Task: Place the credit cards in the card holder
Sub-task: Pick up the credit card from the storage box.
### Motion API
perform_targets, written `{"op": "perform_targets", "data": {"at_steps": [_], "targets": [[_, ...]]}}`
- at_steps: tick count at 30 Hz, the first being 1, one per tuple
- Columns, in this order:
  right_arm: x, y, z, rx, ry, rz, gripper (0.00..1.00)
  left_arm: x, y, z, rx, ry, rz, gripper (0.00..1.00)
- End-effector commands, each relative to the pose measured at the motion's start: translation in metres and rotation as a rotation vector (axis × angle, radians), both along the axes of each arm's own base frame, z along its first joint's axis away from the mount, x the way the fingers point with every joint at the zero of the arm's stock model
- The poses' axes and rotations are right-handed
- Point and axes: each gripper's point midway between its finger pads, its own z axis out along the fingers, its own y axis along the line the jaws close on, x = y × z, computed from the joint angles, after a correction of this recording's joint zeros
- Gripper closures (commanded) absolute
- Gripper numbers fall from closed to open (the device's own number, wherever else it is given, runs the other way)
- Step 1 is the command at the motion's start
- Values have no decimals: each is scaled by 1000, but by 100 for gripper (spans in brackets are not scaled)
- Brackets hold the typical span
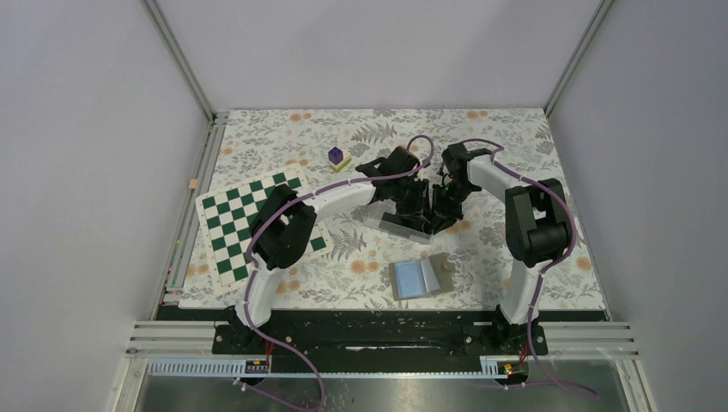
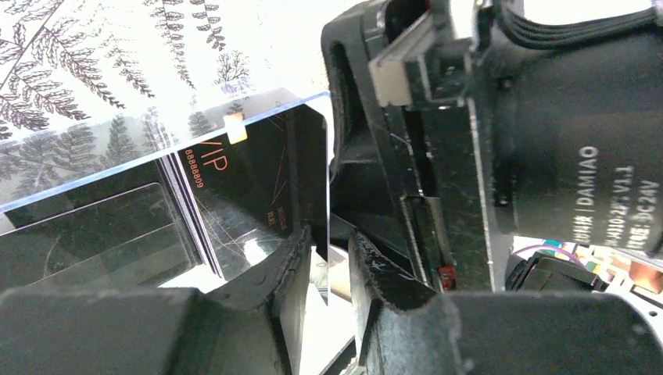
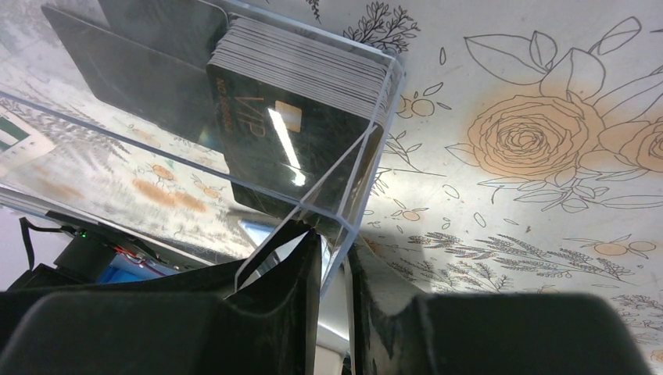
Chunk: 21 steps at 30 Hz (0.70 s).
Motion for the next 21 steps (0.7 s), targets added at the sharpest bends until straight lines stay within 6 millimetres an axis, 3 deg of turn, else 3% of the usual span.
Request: {"op": "perform_targets", "data": {"at_steps": [1, 6, 10, 13, 21], "targets": [[-1, 3, -9, 3, 4, 31, 77, -3, -15, 34, -147, -15, -27, 76], [3, 2, 1, 1, -24, 34, 77, 0, -4, 13, -52, -12, -8, 77], [9, 4, 22, 19, -79, 36, 75, 3, 4, 8, -13, -17, 21, 100], [15, 5, 43, 39, -144, 37, 70, 9, 8, 24, -84, -46, 58, 100], [24, 0, 97, 124, -296, 1, 42, 22, 41, 102, -366, -178, 127, 100]]}}
